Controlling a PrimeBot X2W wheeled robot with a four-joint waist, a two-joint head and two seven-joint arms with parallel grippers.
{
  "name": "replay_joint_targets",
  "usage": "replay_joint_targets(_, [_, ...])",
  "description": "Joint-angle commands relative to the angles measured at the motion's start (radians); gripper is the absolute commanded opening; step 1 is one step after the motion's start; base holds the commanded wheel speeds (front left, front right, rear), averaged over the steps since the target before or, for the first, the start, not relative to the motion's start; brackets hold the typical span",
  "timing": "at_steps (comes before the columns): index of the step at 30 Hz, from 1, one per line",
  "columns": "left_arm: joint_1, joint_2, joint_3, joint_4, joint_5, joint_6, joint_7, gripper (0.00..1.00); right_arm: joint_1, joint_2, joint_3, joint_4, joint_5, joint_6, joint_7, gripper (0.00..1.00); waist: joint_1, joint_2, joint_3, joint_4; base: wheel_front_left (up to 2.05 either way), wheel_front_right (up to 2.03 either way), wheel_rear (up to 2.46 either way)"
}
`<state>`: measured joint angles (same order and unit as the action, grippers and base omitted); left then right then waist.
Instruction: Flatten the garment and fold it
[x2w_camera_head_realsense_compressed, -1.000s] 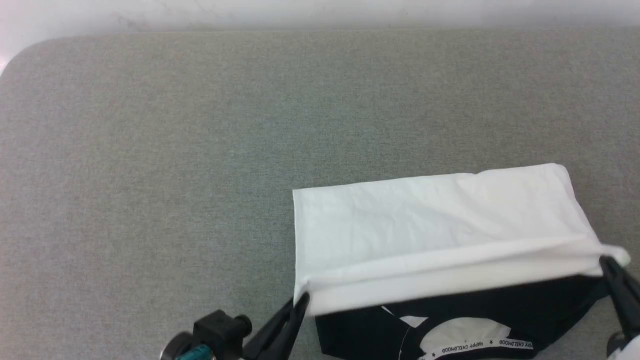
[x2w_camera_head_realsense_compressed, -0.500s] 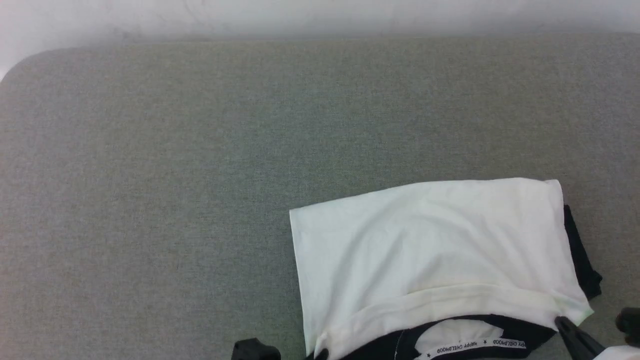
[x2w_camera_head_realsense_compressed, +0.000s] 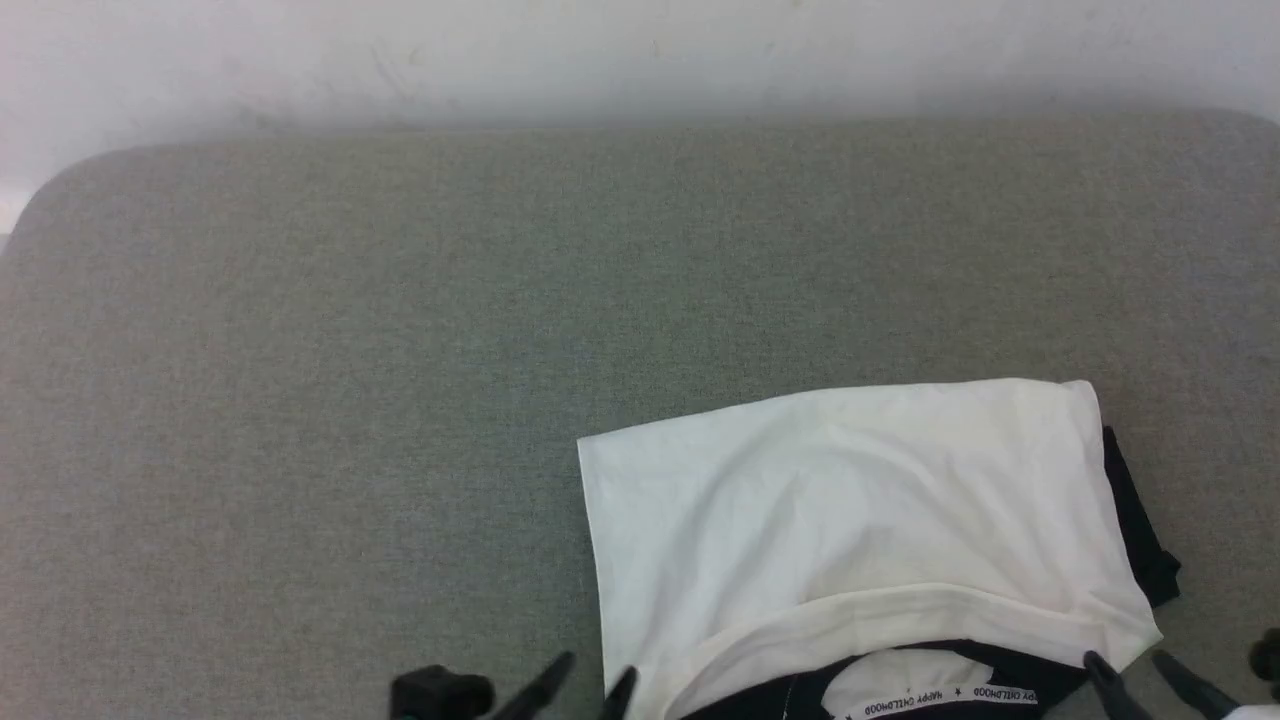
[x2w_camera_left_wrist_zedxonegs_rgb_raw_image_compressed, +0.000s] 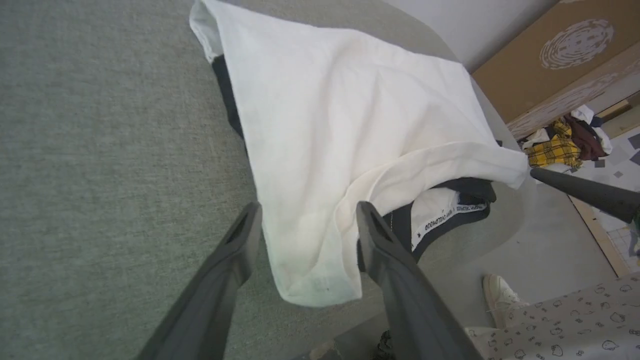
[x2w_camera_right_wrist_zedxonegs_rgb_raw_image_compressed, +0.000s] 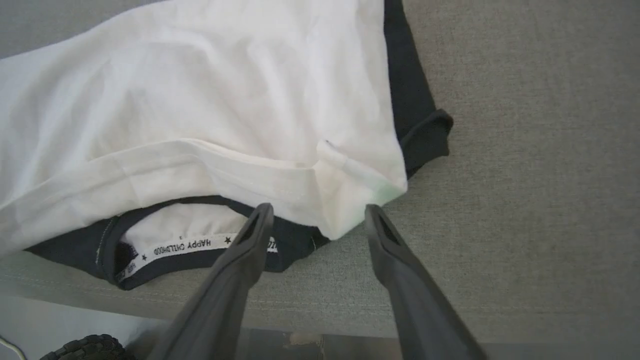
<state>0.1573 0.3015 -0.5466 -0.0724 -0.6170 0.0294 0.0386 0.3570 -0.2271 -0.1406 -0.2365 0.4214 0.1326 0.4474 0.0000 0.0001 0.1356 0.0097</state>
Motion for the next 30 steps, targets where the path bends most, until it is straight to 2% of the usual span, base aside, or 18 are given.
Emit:
replay_joint_targets(1, [0.024,0.017,0.027,-0.034,-0.014,0.015,-0.014,1.0,0.018,0.001,-0.019,-0.025,0.028,-0.002,0.013,1.0,0.0,-0.0001,-0.017,0.003,0.0,0.0,0.0])
replay_joint_targets(4, [0.043,0.049,0.091,-0.112,0.004,0.06,-0.059,1.0,0.018,0.007,-0.078,-0.076,0.042,-0.002,0.009,1.0,0.0,-0.0001,-0.027,0.006,0.0,0.0,0.0])
replay_joint_targets(7, [0.035,0.062,0.138,-0.179,0.06,0.102,-0.134,1.0,-0.012,0.02,-0.143,-0.097,0.0,-0.002,-0.022,1.0,0.0,-0.0001,-0.03,0.011,0.0,0.0,0.0])
replay_joint_targets(11, [0.004,0.039,0.176,-0.218,0.154,0.166,-0.247,1.0,-0.064,0.026,-0.153,-0.084,-0.045,-0.002,-0.035,1.0,0.0,-0.0001,-0.025,0.016,0.0,0.0,0.0])
replay_joint_targets(15, [-0.025,-0.005,0.198,-0.228,0.239,0.22,-0.29,1.0,-0.133,0.019,-0.147,-0.048,-0.071,-0.002,-0.033,1.0,0.0,-0.0001,0.004,0.022,0.0,0.0,0.0])
replay_joint_targets(22, [-0.076,-0.069,0.167,-0.206,0.307,0.22,-0.299,1.0,-0.276,-0.034,-0.133,0.083,-0.094,-0.002,-0.005,1.0,0.0,-0.0001,0.099,0.047,0.0,0.0,0.0])
replay_joint_targets(30, [-0.131,-0.097,0.16,-0.193,0.339,0.197,-0.3,1.0,-0.374,-0.127,-0.103,0.222,-0.095,-0.002,0.015,1.0,0.0,-0.0001,0.185,0.089,0.0,0.0,0.0])
